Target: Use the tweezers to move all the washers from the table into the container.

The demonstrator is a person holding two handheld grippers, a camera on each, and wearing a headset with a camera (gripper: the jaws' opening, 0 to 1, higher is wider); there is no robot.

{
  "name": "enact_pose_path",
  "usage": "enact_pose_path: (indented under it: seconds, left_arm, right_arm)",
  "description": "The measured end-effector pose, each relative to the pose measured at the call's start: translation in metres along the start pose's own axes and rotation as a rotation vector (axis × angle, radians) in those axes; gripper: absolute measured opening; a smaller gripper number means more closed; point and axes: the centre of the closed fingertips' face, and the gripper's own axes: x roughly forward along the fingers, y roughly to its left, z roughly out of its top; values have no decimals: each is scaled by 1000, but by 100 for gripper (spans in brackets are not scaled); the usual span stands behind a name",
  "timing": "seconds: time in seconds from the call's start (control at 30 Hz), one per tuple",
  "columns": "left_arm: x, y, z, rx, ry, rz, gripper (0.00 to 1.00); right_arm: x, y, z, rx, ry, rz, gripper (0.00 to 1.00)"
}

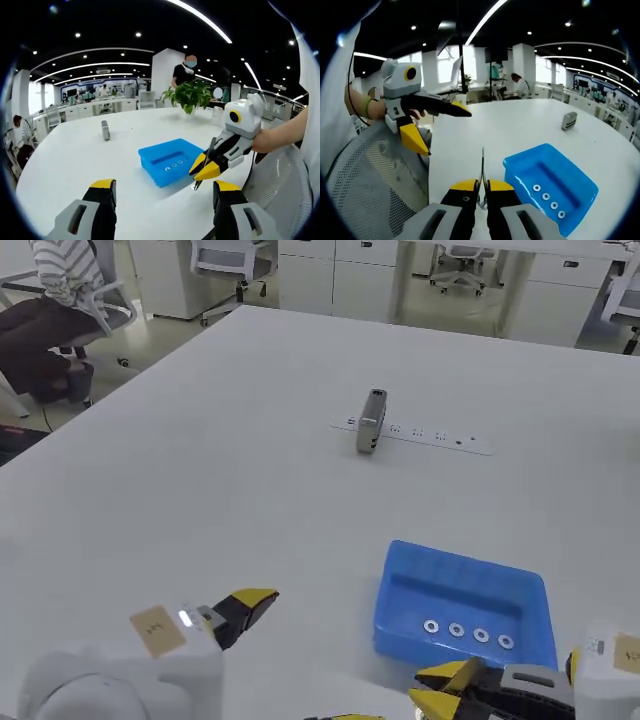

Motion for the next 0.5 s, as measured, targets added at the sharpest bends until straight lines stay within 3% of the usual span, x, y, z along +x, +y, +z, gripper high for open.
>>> enact_pose_path:
  seconds: [0.2, 0.5]
  left_arm:
    - [0, -1, 1, -2, -4, -4, 80]
    - [0, -1, 2, -3, -14, -8, 80]
  right_arm:
    - [2, 5, 2, -23, 11, 12, 3]
    - [-2, -5, 16, 34, -39, -7, 3]
